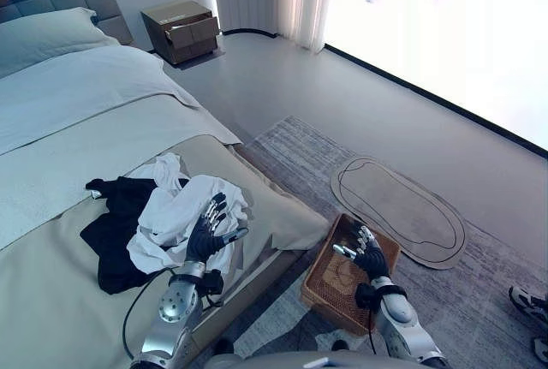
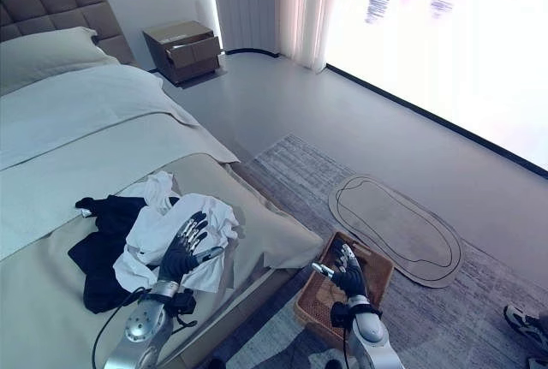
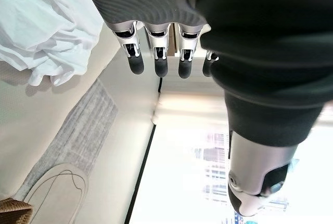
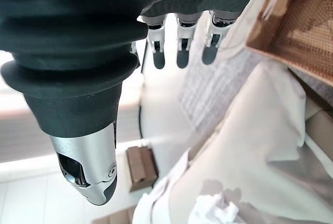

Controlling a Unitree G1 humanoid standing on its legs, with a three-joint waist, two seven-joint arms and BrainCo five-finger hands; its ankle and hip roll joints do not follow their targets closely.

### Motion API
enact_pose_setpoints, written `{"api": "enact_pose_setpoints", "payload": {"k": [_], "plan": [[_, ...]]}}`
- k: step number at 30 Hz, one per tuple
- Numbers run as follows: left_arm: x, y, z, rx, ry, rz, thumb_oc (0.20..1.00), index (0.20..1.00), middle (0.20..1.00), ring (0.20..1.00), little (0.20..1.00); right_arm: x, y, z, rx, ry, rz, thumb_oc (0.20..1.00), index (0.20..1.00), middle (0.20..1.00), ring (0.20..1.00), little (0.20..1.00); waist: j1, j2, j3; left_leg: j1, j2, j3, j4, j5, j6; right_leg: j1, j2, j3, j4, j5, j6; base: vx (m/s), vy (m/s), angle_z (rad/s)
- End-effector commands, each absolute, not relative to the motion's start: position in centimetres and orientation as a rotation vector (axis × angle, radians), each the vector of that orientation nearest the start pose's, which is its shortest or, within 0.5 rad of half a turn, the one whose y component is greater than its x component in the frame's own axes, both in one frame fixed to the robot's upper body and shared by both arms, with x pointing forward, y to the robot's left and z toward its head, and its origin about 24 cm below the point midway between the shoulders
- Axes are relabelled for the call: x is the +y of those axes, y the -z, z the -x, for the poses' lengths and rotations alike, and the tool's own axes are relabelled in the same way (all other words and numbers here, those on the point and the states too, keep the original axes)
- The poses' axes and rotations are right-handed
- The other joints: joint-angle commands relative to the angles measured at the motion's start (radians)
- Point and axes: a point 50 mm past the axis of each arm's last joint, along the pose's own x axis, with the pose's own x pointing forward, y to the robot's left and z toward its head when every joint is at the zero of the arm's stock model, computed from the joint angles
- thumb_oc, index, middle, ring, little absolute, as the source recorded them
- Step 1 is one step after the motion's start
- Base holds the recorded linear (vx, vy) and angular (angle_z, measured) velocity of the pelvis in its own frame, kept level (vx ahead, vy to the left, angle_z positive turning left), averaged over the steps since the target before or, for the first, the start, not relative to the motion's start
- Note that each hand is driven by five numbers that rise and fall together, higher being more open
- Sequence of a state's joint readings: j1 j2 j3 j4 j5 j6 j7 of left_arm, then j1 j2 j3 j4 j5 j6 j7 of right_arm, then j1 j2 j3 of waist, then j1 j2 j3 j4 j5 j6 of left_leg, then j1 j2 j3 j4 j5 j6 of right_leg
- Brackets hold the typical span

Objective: Pick up clothes into the bucket

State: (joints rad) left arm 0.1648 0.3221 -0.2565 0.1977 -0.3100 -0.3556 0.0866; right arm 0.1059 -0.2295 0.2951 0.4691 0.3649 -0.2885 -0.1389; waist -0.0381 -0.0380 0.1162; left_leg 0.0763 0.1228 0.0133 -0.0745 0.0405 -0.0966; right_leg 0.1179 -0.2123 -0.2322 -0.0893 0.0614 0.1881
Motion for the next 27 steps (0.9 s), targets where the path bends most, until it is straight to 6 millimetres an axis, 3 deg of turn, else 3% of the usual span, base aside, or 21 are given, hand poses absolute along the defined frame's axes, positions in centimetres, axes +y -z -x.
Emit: {"api": "enact_pose_setpoints", "payload": {"k": [1,16,27], "plan": [[17.9,-1.2,-21.7,-0.052,0.076,0.010,1.000,1.000,1.000,1.000,1.000,-16.3,3.4,-21.1,0.175,-0.004,-0.074,1.000,1.000,1.000,1.000,1.000,0.003,-0.037,-0.002,-0.043,-0.028,0.000,0.006,-0.002,0.037,-0.083,0.014,-0.003,0.043,0.046,-0.010,0.00,0.000,0.00],[18.0,-1.2,-21.6,-0.050,0.062,0.012,1.000,1.000,1.000,1.000,1.000,-16.5,3.3,-21.0,0.175,0.003,-0.074,1.000,1.000,1.000,1.000,1.000,0.002,-0.039,0.000,-0.045,-0.030,0.000,0.006,-0.005,0.039,-0.086,0.014,-0.003,0.042,0.047,-0.008,0.00,0.000,0.00],[19.9,-1.3,-21.0,-0.055,0.009,-0.090,1.000,1.000,1.000,1.000,1.000,-17.7,3.0,-20.9,0.164,0.023,-0.035,1.000,1.000,1.000,1.000,1.000,0.021,-0.051,0.019,-0.083,-0.044,-0.019,0.095,-0.050,0.048,-0.085,-0.006,-0.007,0.072,0.031,-0.003,0.01,0.007,0.02]]}}
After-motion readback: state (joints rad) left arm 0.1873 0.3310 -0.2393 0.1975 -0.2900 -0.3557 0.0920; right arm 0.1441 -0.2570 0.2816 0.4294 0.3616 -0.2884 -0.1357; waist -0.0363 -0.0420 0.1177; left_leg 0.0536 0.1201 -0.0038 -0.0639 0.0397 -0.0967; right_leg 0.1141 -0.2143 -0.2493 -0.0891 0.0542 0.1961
